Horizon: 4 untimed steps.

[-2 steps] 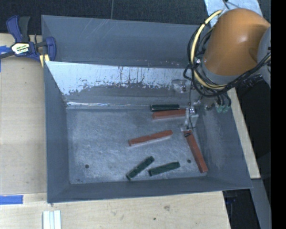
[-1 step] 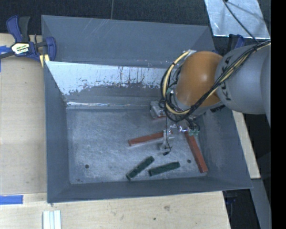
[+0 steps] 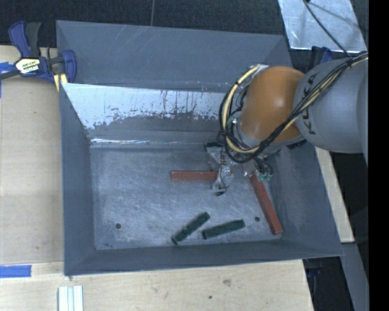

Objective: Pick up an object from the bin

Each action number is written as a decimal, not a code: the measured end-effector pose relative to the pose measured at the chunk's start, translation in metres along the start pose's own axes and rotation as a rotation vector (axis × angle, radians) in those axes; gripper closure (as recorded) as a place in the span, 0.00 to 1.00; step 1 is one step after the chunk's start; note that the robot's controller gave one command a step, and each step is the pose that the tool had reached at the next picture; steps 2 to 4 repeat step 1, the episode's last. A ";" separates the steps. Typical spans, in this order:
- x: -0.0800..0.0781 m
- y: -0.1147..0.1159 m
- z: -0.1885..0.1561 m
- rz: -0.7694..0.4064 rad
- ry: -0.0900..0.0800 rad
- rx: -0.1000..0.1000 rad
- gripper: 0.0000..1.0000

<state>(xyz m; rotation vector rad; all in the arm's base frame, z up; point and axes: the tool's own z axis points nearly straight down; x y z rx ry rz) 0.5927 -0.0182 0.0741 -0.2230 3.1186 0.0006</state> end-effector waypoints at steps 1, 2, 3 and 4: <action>0.017 0.040 -0.159 -0.037 0.007 0.000 1.00; 0.017 0.040 -0.159 -0.037 0.007 0.000 1.00; 0.017 0.040 -0.159 -0.037 0.007 0.000 1.00; 0.017 0.040 -0.159 -0.037 0.007 0.000 1.00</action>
Offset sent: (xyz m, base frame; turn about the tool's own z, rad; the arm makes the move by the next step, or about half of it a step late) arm -0.0269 0.0372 0.1555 -0.0363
